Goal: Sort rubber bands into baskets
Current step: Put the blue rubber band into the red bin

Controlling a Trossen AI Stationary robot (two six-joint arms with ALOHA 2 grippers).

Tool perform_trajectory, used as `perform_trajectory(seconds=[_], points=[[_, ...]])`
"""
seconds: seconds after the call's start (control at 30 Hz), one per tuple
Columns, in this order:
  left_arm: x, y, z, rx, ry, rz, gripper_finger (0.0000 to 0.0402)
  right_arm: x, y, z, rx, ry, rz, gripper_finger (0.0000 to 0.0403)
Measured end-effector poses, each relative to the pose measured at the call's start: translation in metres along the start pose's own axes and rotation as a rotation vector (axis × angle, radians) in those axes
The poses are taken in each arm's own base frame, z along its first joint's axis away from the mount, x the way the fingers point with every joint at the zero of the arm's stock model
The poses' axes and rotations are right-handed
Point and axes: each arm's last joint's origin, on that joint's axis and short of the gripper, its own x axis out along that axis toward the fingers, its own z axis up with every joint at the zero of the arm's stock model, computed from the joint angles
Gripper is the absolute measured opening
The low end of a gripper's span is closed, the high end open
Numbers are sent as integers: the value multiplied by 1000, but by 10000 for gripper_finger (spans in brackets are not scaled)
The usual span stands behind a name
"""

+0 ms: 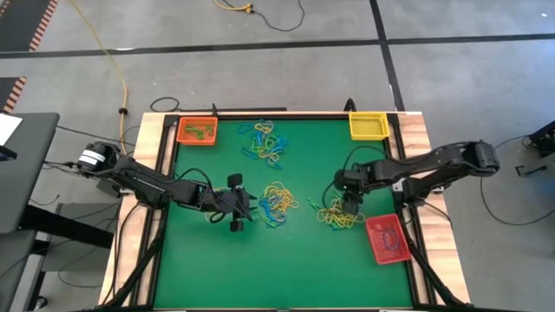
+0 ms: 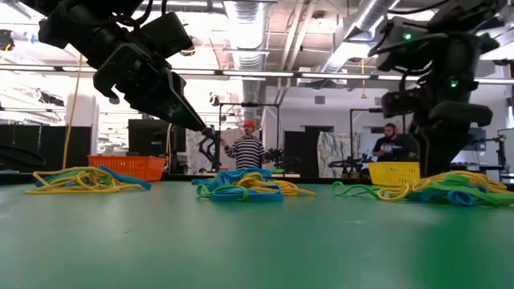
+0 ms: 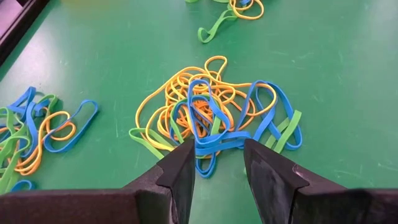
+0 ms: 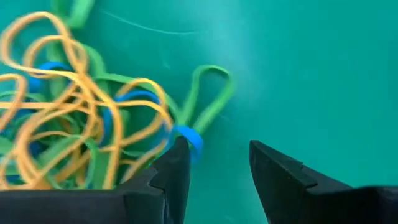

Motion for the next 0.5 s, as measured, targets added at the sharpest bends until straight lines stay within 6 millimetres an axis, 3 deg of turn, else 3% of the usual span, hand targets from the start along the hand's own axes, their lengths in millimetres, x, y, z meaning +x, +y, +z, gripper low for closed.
perform_trajectory(seconds=[0.3,0.4,0.5], points=[[0,0,0,0,0,0,128,15,-1,2,-55,66,13,178],[0,0,0,1,0,0,128,15,-1,3,-72,60,15,137],[0,0,0,3,0,0,128,15,-1,2,-84,64,15,69]])
